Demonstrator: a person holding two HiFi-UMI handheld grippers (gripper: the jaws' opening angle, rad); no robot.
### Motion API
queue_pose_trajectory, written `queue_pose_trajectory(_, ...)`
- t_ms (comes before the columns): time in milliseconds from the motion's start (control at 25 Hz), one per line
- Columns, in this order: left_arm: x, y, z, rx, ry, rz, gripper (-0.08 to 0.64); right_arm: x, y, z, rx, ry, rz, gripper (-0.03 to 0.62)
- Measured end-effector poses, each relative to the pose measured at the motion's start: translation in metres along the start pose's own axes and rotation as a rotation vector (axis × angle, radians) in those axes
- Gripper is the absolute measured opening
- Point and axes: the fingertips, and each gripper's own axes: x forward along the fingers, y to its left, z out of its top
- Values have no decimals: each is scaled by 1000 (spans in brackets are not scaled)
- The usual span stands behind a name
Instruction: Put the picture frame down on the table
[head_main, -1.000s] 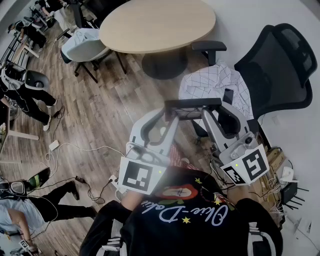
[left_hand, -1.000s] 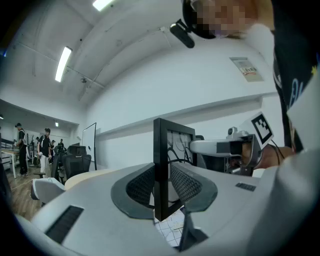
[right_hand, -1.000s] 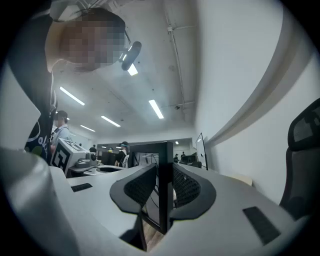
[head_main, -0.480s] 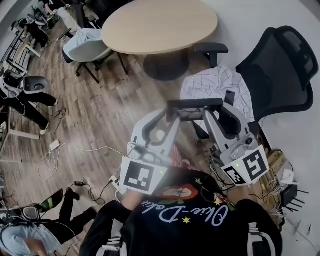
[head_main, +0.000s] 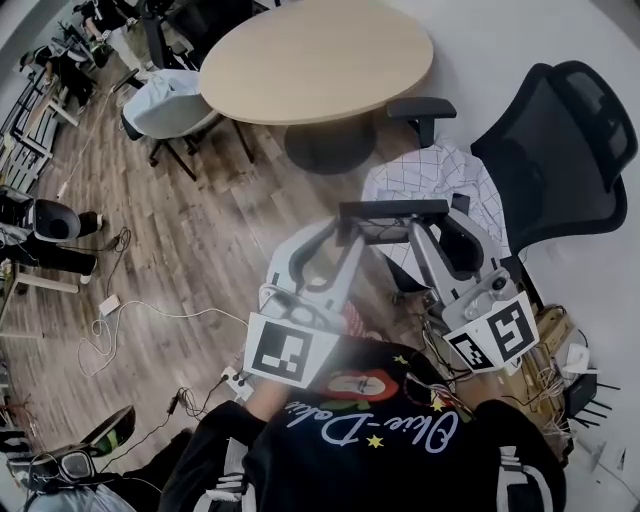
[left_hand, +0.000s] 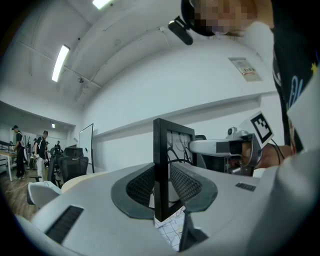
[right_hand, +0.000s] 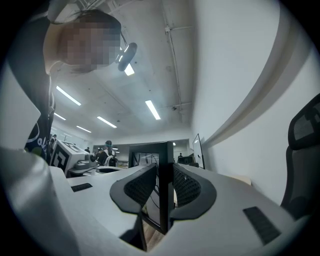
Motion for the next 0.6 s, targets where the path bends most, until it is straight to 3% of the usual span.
queue_pose_trajectory(360, 24, 48, -6, -3, -11, 14, 98, 52, -15, -10, -7, 5, 19, 78)
queue_pose_trajectory(600, 49, 89, -14, -11, -17, -20, 97, 94, -31, -22, -11, 16, -14, 78)
